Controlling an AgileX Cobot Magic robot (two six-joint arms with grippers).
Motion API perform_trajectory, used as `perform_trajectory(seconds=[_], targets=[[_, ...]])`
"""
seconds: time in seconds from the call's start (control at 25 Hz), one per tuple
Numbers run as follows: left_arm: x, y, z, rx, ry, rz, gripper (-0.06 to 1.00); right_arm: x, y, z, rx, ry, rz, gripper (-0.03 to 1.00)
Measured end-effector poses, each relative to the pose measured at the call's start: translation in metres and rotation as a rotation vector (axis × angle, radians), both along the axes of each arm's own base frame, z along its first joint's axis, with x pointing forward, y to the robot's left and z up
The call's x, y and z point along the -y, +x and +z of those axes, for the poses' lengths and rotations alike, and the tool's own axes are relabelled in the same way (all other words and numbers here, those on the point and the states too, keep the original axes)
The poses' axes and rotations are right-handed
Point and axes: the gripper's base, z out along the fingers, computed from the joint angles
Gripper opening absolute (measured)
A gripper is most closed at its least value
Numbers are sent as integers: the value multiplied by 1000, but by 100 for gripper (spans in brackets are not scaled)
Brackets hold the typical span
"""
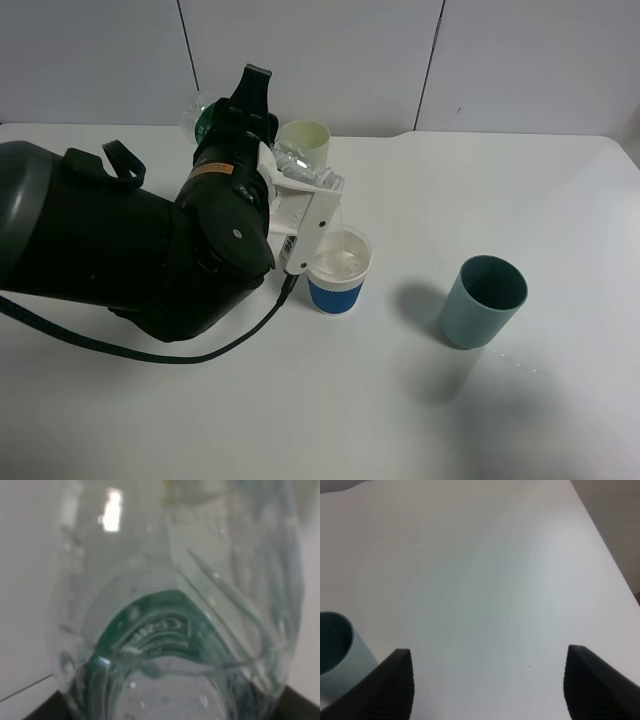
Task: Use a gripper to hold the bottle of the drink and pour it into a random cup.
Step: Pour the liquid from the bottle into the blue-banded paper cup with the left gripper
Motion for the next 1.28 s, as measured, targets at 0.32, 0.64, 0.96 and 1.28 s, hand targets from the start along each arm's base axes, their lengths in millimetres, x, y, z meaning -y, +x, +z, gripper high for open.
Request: perform_trajectory(seconds=[0.32,0.64,0.96,1.28], targets=[[0,0,0,3,2,-4,50,0,0,0,0,0,0,63],[1,0,1,8,8,-12,50,0,0,0,0,0,0,63],[3,1,3,32,20,-42,50,0,0,0,0,0,0,63],[4,1,3,33,22,-45,50,0,0,0,0,0,0,63]])
